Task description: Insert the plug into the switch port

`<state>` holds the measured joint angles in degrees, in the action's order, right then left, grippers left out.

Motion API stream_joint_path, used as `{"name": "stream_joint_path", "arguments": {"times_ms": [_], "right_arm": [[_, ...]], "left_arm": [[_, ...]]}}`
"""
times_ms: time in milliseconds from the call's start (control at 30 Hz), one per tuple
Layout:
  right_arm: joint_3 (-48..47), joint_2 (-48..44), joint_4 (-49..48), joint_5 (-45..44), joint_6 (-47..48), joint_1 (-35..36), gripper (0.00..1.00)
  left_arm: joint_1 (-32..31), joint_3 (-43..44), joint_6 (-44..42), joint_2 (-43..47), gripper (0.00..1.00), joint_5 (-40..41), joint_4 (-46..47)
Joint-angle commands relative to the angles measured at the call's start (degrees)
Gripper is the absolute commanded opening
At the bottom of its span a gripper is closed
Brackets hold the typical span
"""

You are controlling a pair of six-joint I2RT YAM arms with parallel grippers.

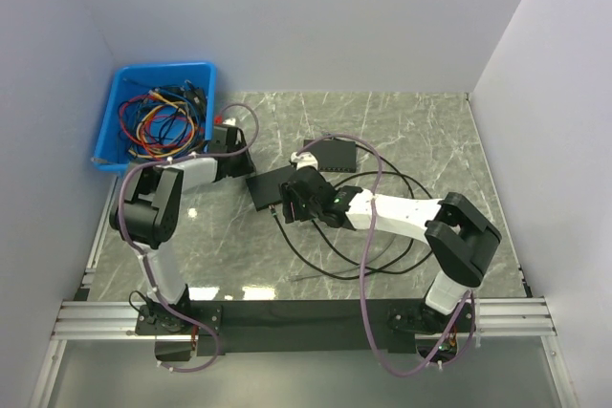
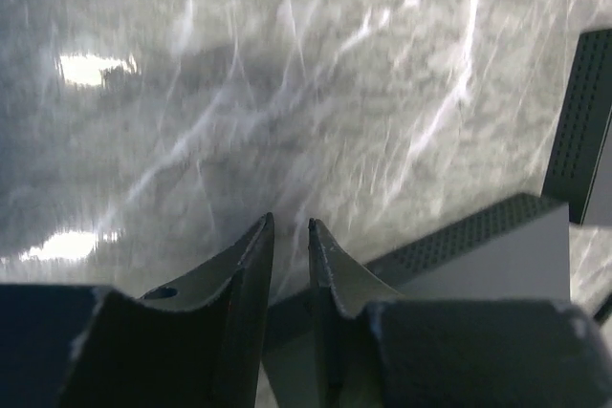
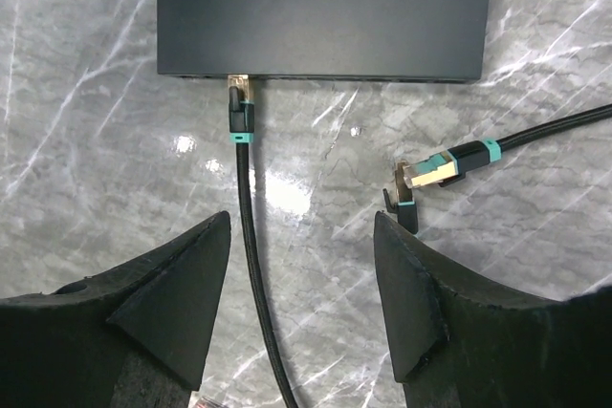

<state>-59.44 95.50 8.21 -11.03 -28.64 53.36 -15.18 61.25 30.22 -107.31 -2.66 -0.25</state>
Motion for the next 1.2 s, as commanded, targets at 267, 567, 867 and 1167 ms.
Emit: {"name": "stream_joint_path", "arguments": {"times_ms": [267, 567, 867, 1167], "right_arm": [[-1.11, 1.35, -1.53, 2.15, 0.69, 1.74, 0.64], [-2.35, 4.34, -1.61, 3.03, 2.01, 3.41, 0.49], [-1.73, 7.59, -3.11, 4.26, 3.77, 3.50, 0.46], [-4.80, 11.02, -2.14, 3.64, 4.47, 3.59, 0.41]], "left_arm": [[-1.08, -14.23, 2.83, 11.59, 0.27, -3.14, -2.91], [-0.99, -14.67, 3.53, 16.43, 0.26, 0.71, -3.71], [-0.12, -15.37, 2.83, 16.69, 0.39, -0.49, 6.92], [1.56, -19.77, 4.85, 13.36, 0.33, -10.00, 21.87]]}}
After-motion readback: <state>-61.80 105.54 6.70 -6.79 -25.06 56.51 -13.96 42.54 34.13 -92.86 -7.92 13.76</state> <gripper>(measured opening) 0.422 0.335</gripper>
